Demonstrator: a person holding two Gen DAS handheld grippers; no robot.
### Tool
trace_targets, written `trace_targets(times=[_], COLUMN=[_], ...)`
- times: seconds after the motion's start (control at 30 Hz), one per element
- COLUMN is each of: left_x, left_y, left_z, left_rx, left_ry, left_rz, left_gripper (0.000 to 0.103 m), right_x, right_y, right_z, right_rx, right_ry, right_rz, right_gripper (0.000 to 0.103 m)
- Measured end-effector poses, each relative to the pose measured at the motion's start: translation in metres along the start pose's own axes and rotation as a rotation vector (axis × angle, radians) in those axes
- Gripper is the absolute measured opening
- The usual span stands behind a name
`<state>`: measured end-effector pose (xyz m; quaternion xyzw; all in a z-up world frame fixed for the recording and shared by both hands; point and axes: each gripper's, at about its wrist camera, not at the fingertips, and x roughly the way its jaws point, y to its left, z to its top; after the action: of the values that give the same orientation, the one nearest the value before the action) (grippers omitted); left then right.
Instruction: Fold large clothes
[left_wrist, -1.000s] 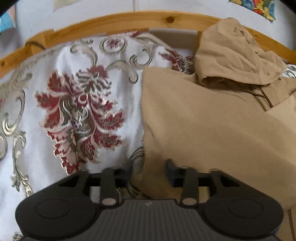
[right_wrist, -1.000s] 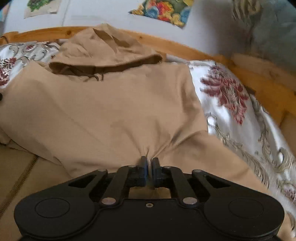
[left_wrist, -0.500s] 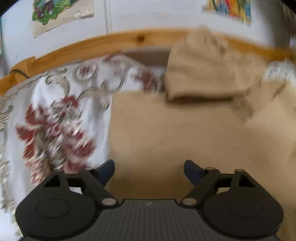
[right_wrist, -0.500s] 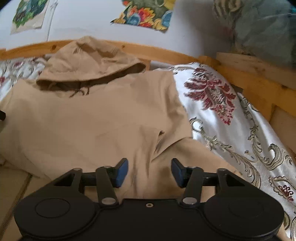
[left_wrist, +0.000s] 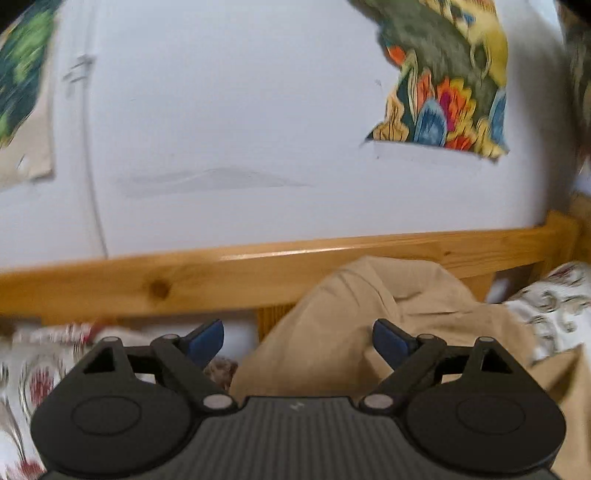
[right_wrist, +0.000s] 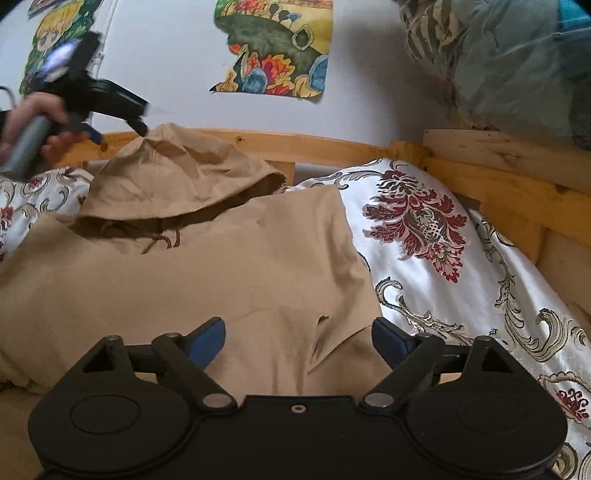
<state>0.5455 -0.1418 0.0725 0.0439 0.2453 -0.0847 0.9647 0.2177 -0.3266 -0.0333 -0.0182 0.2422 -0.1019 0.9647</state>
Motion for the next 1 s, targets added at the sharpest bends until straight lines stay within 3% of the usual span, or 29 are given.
trace_targets(times=[0.07, 0.1, 0.13, 0.2, 0.33, 0.43, 0.53, 0.63, 0.83, 0.9, 1.0], left_x=[0.013, 0.018, 0.022, 0.027, 0.005, -0.036, -0.079, -0.117, -0.173, -0.181, -0.185], left_y=[-0.005, -0.005, -0.004, -0.002, 0.003, -0.006, -0.015, -0.020, -0.034, -0.041, -0.043], left_z=[0.001, 0.001, -0.001, -0.007, -0.022, -0.038, -0.063, -0.093, -0.132, -0.139, -0.146], left_rx=[-0.012, -0.027, -0.043, -0.077, -0.112, -0.003, 0.104, 0.157, 0.265, 0.296, 0.324], left_ry=[0.014, 0.031, 0.043, 0.083, -0.013, -0.138, -0.237, -0.290, -0.335, -0.340, -0.330], left_rz=[0.004, -0.003, -0.033, -0.031, -0.035, -0.046, -0.107, -0.182, -0.325, -0.346, -0.356], left_gripper=[0.082, 0.064, 0.032, 0.000, 0.000, 0.000, 0.000, 0.000, 0.000, 0.000, 0.000], right_x=[0.001, 0.001, 0.002, 0.003, 0.003, -0.002, -0.004, -0.002, 0.032, 0.055, 0.086], right_y=[-0.001, -0.001, -0.001, 0.000, 0.001, -0.001, -0.011, -0.032, -0.076, -0.076, -0.069], right_z=[0.000, -0.001, -0.002, -0.003, -0.002, 0.001, 0.007, 0.014, 0.047, 0.066, 0.103], right_rx=[0.018, 0.024, 0.029, 0.039, 0.054, 0.076, 0.173, 0.374, 0.911, 1.009, 1.042], right_ry=[0.004, 0.007, 0.010, 0.016, 0.001, -0.021, -0.034, -0.015, 0.079, 0.153, 0.229], right_rz=[0.003, 0.006, 0.011, 0.027, 0.048, 0.069, 0.127, 0.308, 0.662, 0.754, 0.836], right_gripper=[0.090, 0.090, 0.090, 0.090, 0.090, 0.090, 0.090, 0.090, 0.094, 0.094, 0.094])
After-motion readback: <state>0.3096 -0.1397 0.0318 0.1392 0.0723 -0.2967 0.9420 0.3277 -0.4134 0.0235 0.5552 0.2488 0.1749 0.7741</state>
